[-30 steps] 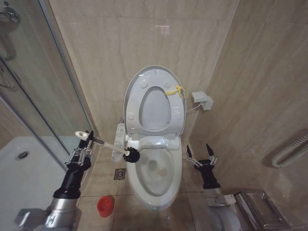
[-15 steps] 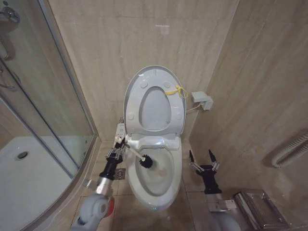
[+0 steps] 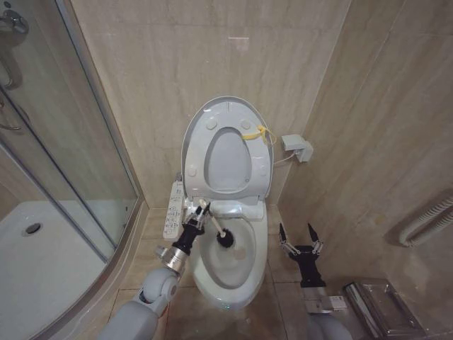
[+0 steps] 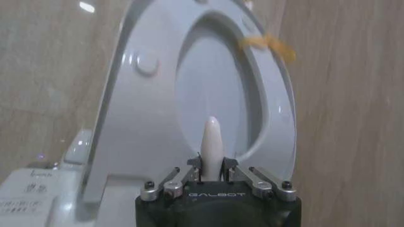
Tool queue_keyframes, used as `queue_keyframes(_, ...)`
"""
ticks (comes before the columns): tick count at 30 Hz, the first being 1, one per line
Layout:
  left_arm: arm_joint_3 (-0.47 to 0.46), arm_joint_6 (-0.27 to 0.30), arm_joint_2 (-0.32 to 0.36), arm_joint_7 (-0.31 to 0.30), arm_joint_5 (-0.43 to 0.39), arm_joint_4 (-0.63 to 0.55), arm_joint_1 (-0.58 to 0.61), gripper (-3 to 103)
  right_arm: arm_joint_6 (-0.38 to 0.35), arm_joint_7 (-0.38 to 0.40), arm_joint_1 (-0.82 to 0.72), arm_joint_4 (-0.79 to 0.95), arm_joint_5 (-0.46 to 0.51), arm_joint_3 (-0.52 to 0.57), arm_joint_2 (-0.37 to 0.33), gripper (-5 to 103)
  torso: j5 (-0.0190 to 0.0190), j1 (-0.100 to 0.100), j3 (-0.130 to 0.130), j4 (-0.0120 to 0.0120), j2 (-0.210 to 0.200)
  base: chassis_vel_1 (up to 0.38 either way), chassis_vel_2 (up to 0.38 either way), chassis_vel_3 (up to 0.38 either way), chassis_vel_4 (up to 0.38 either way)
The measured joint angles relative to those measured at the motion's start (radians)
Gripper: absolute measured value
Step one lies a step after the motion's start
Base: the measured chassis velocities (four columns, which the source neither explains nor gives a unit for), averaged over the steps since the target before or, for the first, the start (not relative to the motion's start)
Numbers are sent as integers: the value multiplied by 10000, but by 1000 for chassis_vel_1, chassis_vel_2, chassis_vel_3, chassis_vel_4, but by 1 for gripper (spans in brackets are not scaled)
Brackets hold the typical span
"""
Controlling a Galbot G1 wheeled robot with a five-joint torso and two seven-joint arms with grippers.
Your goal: Open the toilet lid, clean the toilet bowl with a toilet brush, close the toilet lid, and flush.
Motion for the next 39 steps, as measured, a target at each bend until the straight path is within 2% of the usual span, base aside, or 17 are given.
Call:
queue_keyframes(2,238,-70,63,-66,522,387,-130,20,22,0,64,-93,3,1,-6,100,-1,0,0,0,0,0,0,0,0)
queue_keyframes(6,554,-302,21,-29,910,974,-362,20,31,-1,139,-202,4,-18,6,100,0,0,0,-1,0,0,0,0,0)
queue_keyframes(17,1034,-853,-723,449,1058,2768,-996,20,107,-30,249,-456,2,-68,24,100,0,0,0,-3,0,0,0,0,0)
queue_keyframes(21,1093,-1042,-924,639,930,2988,-1034,20,163,-45,278,-580,6,-61,-22,100,1,-1,0,1,0,0,0,0,0)
queue_keyframes(26,1256,-1281,-1089,1005,259,2627,-1167,20,182,-50,356,-703,13,-57,-36,100,1,-1,0,-3,0,0,0,0,0)
queue_keyframes(28,1324,-1439,-1147,1362,-195,2398,-1292,20,183,-60,407,-748,11,-75,-4,100,-1,-1,0,-5,1,0,0,0,0)
queue_keyframes(31,1330,-1482,-1143,1634,-437,2300,-1323,20,183,-67,439,-795,7,-90,19,100,1,-1,0,-4,1,0,0,0,0)
queue_keyframes(32,1307,-1608,-1146,2134,-646,2449,-1307,20,184,-75,482,-872,5,-103,24,100,1,-1,-1,-1,2,0,0,0,0)
queue_keyframes(33,1270,-1680,-1196,2295,-638,2726,-1253,20,188,-77,498,-910,5,-103,12,100,1,-1,-1,0,1,0,0,0,0)
queue_keyframes(39,1193,-2045,-1589,2382,-94,4044,-1202,20,221,-84,531,-1036,10,-101,-29,100,1,-4,-6,5,5,0,0,0,0)
